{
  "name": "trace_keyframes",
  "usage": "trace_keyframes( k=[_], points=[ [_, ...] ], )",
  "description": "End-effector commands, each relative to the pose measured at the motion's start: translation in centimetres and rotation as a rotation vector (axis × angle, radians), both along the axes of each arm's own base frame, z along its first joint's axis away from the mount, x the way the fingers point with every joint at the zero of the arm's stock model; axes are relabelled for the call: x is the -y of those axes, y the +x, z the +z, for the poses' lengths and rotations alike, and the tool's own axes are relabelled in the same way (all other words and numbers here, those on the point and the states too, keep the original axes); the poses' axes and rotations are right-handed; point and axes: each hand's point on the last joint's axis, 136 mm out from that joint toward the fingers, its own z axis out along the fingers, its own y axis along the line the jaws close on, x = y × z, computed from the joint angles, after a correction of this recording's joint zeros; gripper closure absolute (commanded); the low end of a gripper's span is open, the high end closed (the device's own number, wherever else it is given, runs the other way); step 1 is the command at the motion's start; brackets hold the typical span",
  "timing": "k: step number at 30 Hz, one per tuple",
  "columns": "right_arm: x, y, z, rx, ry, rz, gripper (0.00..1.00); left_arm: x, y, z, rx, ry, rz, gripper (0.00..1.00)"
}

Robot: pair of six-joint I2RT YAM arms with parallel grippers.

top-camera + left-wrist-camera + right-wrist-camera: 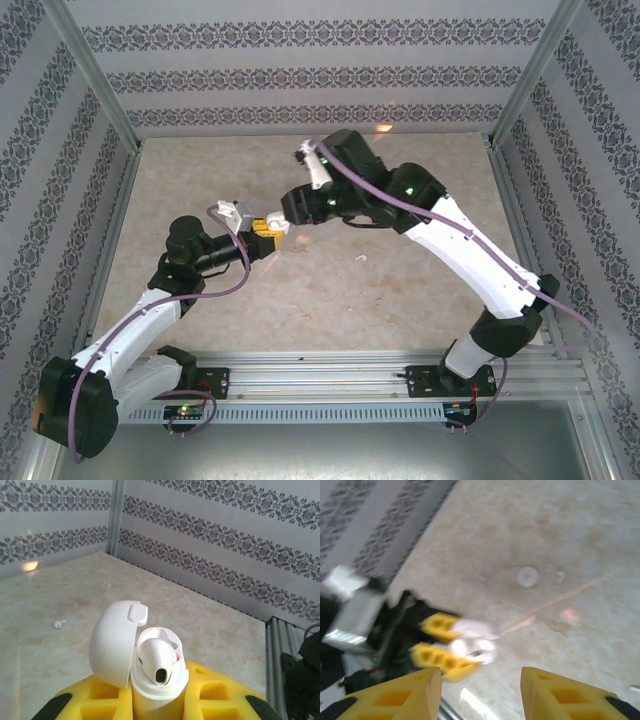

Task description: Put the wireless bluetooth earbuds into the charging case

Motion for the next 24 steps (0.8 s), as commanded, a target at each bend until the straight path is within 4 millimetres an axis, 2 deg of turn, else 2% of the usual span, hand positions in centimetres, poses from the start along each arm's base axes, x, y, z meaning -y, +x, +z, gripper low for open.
trace_keyframes(
  k=[1,6,10,13,19,24],
  points=[
    [3.5,3.1,-4.7,-0.131,0.014,-0.136,0.56,1.2,-1.0,-0.5,-0.002,-0.006,-0.032,1.00],
    [8.2,5.4,-12.2,-0.299,-0.040,-0.253,0.58,2.7,-1.5,-1.7,-0.016,0.029,-0.051,1.00],
    [10.6,5.1,-17.6,-0.470,-0.098,-0.328,0.60,3.9,-1.6,-2.4,-0.022,0.048,-0.063,1.00],
    [11.2,4.3,-20.7,-0.541,-0.088,-0.380,0.52,4.5,-1.4,-3.0,-0.031,0.053,-0.066,1.00],
    [11.1,2.5,-26.2,-0.667,-0.027,-0.464,0.46,5.1,-0.6,-3.4,-0.043,0.049,-0.064,1.00],
    [11.2,2.3,-29.5,-0.709,-0.052,-0.503,0.45,5.3,-0.5,-3.4,-0.056,0.042,-0.073,1.00]
  ],
)
